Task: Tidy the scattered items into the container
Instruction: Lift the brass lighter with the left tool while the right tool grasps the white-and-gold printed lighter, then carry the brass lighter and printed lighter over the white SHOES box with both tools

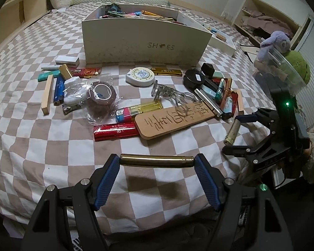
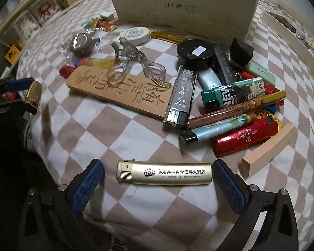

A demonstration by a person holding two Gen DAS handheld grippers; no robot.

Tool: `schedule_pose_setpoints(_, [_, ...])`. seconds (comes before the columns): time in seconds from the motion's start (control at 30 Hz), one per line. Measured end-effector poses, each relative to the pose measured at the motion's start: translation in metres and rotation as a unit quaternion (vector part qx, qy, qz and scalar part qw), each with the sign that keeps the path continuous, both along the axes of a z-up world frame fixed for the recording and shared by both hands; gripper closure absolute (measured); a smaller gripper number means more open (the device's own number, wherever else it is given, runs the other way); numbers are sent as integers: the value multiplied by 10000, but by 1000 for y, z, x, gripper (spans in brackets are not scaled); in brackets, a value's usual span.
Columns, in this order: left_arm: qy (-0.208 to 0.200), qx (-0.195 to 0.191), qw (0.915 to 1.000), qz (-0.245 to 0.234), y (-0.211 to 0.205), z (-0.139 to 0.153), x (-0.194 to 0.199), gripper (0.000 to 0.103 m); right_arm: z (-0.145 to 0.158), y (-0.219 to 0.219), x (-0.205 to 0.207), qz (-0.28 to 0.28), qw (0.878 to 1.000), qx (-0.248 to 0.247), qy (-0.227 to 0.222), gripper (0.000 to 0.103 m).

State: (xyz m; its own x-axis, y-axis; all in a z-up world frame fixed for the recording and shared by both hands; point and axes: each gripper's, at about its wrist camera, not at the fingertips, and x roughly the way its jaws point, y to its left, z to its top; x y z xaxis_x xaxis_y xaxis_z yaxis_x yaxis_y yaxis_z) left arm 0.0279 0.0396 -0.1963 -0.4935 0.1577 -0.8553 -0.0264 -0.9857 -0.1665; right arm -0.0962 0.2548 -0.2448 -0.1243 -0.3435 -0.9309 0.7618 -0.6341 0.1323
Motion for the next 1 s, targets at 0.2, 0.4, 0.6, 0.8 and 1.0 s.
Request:
schedule_pose_setpoints(0.2, [94, -62, 9999, -34, 1, 4, 3, 29, 2, 4, 1, -92, 9999, 80, -12, 15])
schedule_pose_setpoints(0.4, [113, -131, 9998, -81, 6, 6, 4, 29, 4, 5, -5, -527, 9982, 291, 80, 19])
schedule_pose_setpoints(0.6, [156, -132, 9998, -21, 7, 9, 3, 29, 26, 12, -5, -1124, 9920, -378, -425, 19])
schedule_pose_setpoints(0.8, [289, -119, 9995, 32, 7, 22, -2, 29, 58, 11, -2, -1461, 9838, -967, -368, 19])
schedule_pose_setpoints(1.0, [503, -132, 9986, -36, 13, 42, -5, 29, 84, 13, -3, -1559, 9794, -1269, -165, 19])
